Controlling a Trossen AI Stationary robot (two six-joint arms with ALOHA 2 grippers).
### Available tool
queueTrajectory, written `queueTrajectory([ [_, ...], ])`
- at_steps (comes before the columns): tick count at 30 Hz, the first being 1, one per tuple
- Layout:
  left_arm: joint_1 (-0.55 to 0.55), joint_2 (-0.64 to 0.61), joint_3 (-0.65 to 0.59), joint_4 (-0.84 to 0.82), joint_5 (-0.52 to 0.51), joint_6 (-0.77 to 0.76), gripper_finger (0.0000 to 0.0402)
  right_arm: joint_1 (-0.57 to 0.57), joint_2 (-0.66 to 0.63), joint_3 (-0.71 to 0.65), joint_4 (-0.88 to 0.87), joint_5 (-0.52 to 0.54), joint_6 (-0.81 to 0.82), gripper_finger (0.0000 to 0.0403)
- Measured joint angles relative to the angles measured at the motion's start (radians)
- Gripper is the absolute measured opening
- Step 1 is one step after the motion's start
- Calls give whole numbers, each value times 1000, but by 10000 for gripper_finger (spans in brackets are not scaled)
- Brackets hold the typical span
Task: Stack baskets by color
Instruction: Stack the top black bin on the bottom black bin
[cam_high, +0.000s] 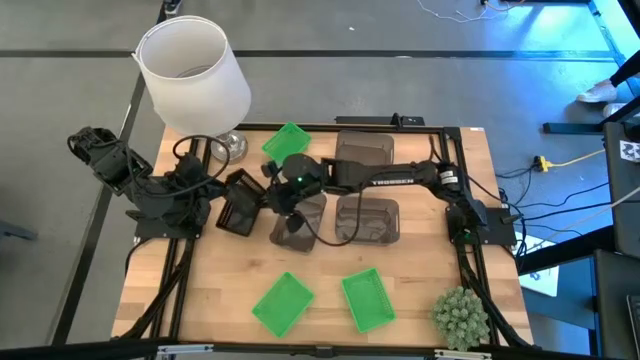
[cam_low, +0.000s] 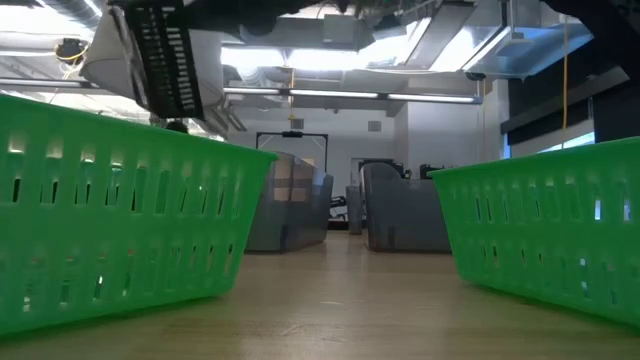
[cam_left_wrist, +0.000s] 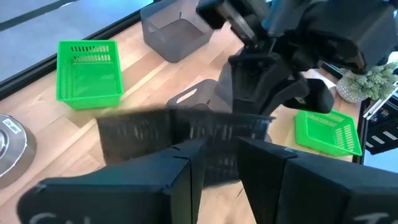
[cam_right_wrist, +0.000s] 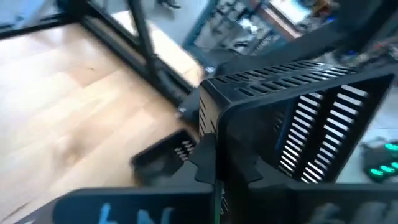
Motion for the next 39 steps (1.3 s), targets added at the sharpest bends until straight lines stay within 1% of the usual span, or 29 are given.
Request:
queueTrajectory([
  [3, 0, 0, 0, 0, -28, 0, 82, -9, 22, -16, 3, -60, 2, 4],
  [5, 0, 0, 0, 0, -49, 0, 82, -11, 49, -17, 12, -64, 1, 4],
  [10, 0, -9, -1, 0, -51, 5, 82, -9, 107, -17, 109, -68, -1, 4],
  [14, 0, -9, -1, 0, -50, 5, 82, -12, 140, -17, 116, -67, -26, 4],
  [21, 0, -15, -1, 0, -49, 5, 82, -23, 153, -17, 79, -33, -117, 4],
  [31, 0, -14, -1, 0, -48, 6, 82, -80, 154, -17, 53, -22, -136, 4],
  [36, 0, -15, -1, 0, -51, 6, 82, -87, 153, -17, 28, -41, -137, 4],
  [39, 0, -15, -1, -1, -51, 6, 82, -86, 154, -17, 13, -41, -165, 4],
])
